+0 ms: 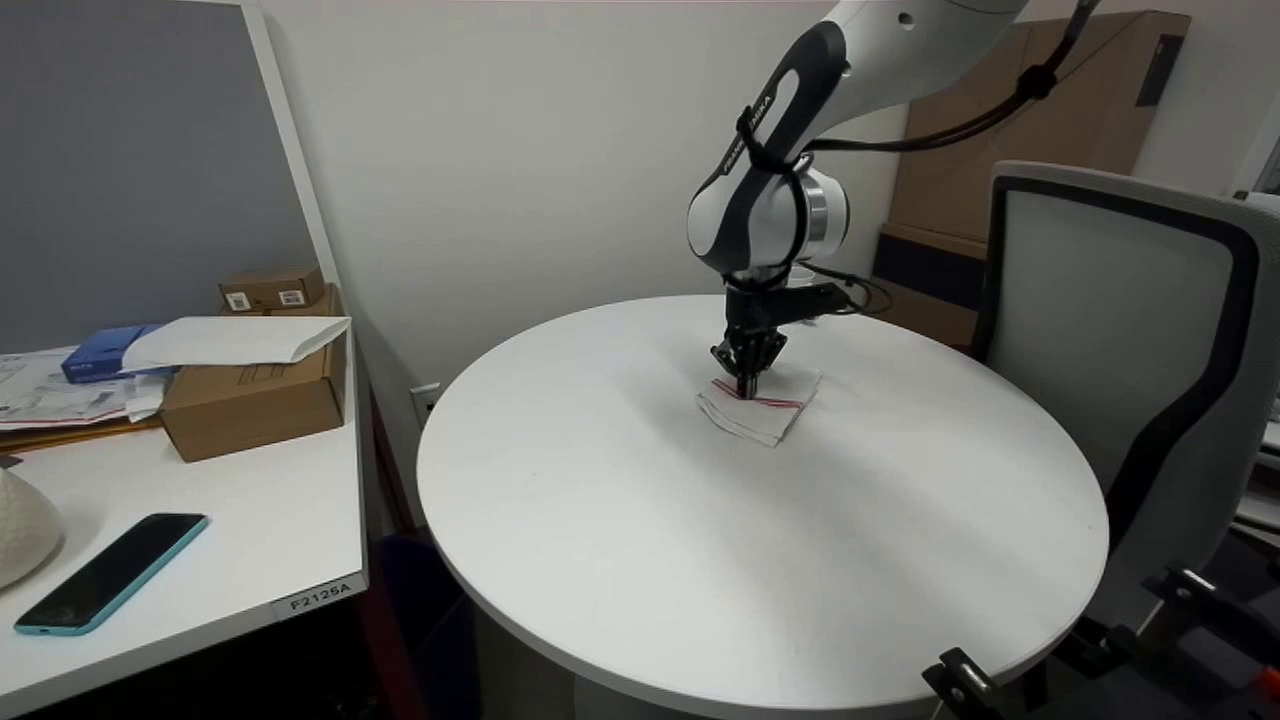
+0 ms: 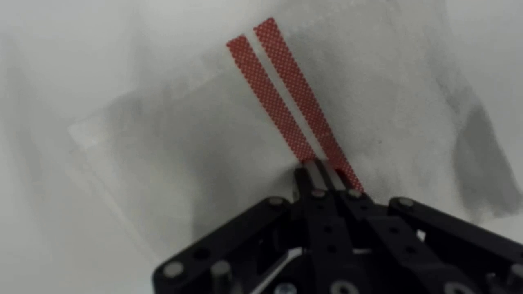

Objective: Use the white towel to wipe the table

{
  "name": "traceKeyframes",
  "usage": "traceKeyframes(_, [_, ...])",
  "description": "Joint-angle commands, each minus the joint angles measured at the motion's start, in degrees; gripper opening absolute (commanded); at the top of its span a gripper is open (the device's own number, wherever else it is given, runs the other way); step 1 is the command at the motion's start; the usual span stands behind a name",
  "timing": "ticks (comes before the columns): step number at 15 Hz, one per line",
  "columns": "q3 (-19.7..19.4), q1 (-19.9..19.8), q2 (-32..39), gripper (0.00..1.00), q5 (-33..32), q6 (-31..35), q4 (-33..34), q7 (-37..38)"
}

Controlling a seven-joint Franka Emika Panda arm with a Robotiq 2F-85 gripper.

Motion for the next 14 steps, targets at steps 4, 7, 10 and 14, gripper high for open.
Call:
traceKeyframes(4, [-0.4,3.9,-5.6,0.01,-3.6,4.8,-15.3,-2.7])
traceKeyframes(7, [-1.5,5.0,-8.7,0.01,-6.3,7.0,-21.3,-2.3])
traceKeyframes(10, [-3.4,4.8,-10.8,0.01,-8.2,8.5,-25.2,-1.9])
traceKeyframes(14, [-6.2,3.4,-12.3,0.01,-8.7,10.5,-28.6,-1.3])
